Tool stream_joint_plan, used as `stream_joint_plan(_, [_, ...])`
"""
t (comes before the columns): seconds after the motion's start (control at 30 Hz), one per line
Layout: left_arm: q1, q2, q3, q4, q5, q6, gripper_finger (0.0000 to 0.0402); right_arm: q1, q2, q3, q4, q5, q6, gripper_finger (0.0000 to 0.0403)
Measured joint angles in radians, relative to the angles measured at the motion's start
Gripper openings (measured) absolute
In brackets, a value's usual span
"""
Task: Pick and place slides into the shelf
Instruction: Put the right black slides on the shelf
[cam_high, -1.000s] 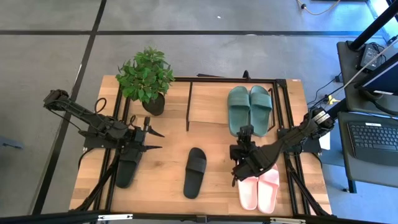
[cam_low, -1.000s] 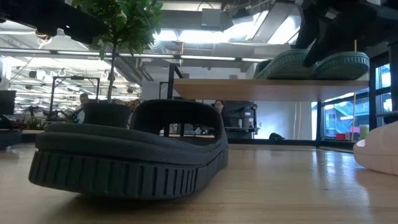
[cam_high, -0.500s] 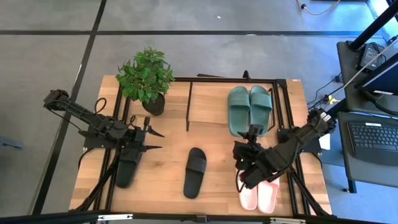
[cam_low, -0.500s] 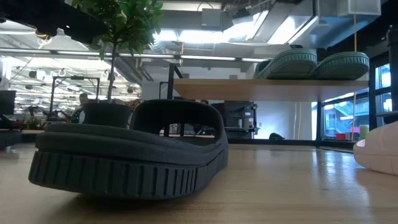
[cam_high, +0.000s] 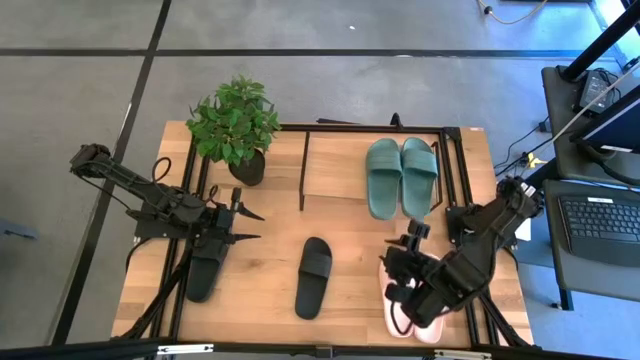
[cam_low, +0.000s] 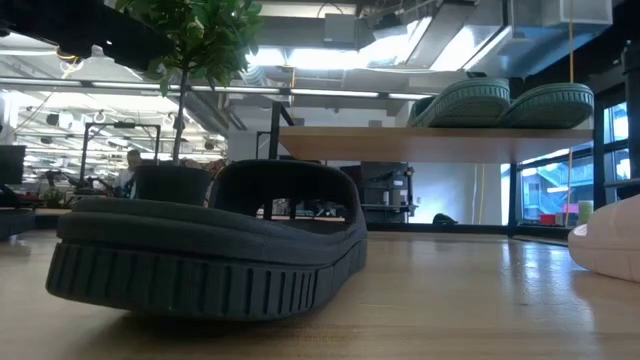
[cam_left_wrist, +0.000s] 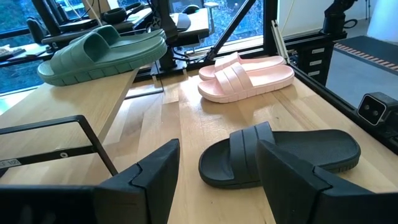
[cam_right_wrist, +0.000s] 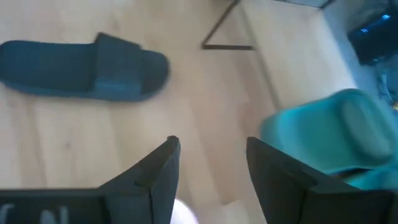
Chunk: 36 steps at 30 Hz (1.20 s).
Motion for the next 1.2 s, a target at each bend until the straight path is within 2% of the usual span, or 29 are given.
stream_joint_plan(0.23, [0.0,0.0,0.0,0.0,0.0,0.0,0.0204,0.013,0.002,-0.196,0.271,0.036,-0.09,0.0186])
stream_joint_plan(0.43, [-0.001,0.0,0.0,0.0,0.0,0.0,0.0204,0.013,0.002,-0.284,0.436,0.05,-0.169,0.0186])
stream_joint_plan(0.8, [-0.001,0.0,0.0,0.0,0.0,0.0,0.0204,-0.045,0.002,-0.4,0.957,0.05,-0.624,0.0186])
stream_joint_plan(0.93, [-0.001,0.0,0.0,0.0,0.0,-0.001,0.0204,-0.088,0.002,-0.424,1.067,0.026,-0.711,0.0186])
stream_joint_plan(1.2, [-0.001,0.0,0.0,0.0,0.0,-0.001,0.0204,-0.193,0.065,-0.437,1.253,-0.141,-0.794,0.0186])
